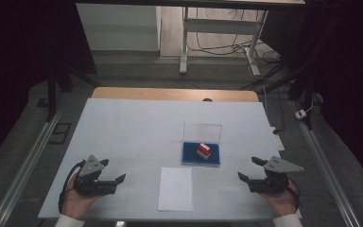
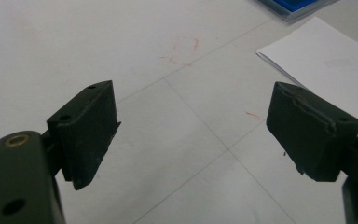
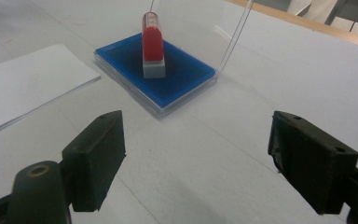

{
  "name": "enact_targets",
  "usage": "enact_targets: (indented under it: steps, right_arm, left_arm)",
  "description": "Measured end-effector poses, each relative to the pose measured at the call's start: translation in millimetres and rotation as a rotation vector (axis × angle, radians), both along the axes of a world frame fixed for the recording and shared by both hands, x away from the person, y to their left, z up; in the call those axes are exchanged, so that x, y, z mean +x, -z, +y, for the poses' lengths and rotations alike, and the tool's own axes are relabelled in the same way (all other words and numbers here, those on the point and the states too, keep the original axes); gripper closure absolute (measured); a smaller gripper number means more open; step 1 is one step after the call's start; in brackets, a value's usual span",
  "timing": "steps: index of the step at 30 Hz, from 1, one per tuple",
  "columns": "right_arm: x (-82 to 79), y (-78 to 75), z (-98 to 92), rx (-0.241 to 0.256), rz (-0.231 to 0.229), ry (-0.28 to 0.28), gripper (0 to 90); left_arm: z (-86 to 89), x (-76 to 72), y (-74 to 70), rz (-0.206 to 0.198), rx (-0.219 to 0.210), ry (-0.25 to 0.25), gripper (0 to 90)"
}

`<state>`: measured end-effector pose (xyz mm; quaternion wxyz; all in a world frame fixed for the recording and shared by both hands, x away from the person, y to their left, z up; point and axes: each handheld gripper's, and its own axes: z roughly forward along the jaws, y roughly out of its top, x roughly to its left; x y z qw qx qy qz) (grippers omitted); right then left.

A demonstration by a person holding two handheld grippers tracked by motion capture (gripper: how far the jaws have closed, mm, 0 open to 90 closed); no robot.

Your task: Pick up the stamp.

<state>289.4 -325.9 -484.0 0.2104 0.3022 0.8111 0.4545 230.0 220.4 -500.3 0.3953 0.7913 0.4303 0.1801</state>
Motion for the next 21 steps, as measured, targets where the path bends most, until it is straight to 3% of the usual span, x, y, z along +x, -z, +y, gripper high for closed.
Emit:
enact_targets:
  steps: [11, 21]
  right_arm:
    - [-3.5, 2.8, 7.0, -0.027, 0.001, -0.007, 19.9]
    - [-5.1, 3.4, 7.6, -0.014, 0.010, -0.018, 21.2]
  left_arm:
    - [-1.6, 2.3, -0.5, -0.012, 0.017, 0.025, 14.6]
    - [0.1, 6.1, -4.2, -0.005, -0.009, 0.014, 14.5]
